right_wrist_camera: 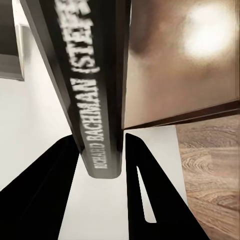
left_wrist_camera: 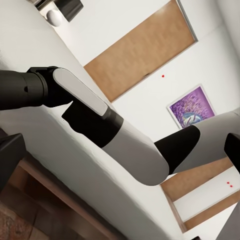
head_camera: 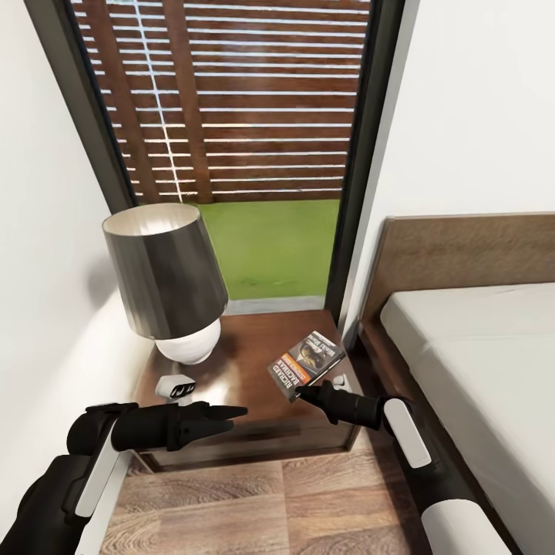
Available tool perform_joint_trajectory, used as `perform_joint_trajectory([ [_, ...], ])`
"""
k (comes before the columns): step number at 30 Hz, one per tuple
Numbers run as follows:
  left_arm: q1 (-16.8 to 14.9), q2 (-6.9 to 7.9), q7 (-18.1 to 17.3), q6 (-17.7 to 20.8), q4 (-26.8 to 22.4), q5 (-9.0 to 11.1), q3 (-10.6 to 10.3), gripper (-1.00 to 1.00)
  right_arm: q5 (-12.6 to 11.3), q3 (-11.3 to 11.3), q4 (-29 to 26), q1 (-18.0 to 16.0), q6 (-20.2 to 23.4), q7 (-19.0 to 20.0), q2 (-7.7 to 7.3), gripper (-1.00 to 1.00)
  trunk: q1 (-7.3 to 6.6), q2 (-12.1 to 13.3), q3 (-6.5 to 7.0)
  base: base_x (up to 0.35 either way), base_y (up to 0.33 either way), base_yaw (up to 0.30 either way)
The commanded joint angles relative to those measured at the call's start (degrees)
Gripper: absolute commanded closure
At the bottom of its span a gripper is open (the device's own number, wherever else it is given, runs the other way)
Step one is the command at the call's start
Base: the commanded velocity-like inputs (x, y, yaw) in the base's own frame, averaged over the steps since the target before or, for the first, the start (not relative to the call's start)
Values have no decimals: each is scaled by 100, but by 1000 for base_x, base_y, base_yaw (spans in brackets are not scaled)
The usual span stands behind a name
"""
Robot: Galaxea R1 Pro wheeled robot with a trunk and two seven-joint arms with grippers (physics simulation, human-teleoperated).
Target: In the bedroom, move the book from the bed onto either nightstand, and place the two sandals side by side next to the bed.
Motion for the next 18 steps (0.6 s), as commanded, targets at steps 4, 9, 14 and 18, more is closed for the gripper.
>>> perform_joint_trajectory([
  [4,-3,2,-9,60,-18,5,-2,-100,39,-22,0,-4,33,58,7,100,87,-164,-77,0,0,0],
  [9,-3,2,-5,60,-53,5,-6,-100,39,-16,0,-4,33,61,8,100,197,-364,-167,0,0,0],
  [14,-3,2,-5,60,-64,5,-7,-100,39,-15,0,-4,33,60,9,100,219,-405,-185,0,0,0],
  [18,-3,2,-15,60,-68,10,-7,-100,39,-13,0,-4,33,60,11,100,219,-405,-185,0,0,0],
])
